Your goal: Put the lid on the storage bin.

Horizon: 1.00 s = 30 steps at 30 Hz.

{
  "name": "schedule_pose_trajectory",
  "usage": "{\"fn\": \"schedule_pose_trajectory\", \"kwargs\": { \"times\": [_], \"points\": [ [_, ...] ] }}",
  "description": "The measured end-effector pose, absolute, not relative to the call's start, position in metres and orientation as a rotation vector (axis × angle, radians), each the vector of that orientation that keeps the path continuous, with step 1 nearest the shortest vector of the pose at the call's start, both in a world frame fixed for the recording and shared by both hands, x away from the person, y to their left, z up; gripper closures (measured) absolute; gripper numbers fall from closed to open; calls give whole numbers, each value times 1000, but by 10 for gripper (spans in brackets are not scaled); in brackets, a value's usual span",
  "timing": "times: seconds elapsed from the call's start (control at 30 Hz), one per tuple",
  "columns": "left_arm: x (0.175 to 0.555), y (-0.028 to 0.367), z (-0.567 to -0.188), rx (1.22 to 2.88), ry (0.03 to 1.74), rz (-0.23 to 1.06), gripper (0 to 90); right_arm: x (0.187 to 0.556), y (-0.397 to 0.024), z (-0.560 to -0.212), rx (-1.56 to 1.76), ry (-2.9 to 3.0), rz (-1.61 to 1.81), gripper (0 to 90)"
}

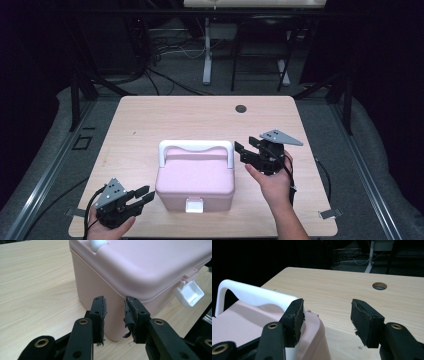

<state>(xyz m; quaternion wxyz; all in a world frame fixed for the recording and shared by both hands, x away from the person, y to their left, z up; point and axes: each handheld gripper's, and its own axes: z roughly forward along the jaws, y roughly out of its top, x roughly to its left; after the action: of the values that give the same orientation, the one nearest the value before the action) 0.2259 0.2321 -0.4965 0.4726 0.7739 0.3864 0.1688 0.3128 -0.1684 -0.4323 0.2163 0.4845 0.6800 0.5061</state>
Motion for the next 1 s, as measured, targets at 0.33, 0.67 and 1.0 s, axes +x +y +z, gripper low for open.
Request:
{"fn": "schedule_pose_trajectory", "kwargs": {
  "times": [0.33,0.67,1.0],
  "points": [
    [236,234,-495,1864,979,429,615,313,-170,-433,1348,1873,1404,437],
    [253,240,-487,1836,1003,464,600,314,-173,-433,1360,1872,1407,438],
    [264,242,-487,1817,1029,471,579,316,-175,-435,1364,1876,1403,438]
  ]
}}
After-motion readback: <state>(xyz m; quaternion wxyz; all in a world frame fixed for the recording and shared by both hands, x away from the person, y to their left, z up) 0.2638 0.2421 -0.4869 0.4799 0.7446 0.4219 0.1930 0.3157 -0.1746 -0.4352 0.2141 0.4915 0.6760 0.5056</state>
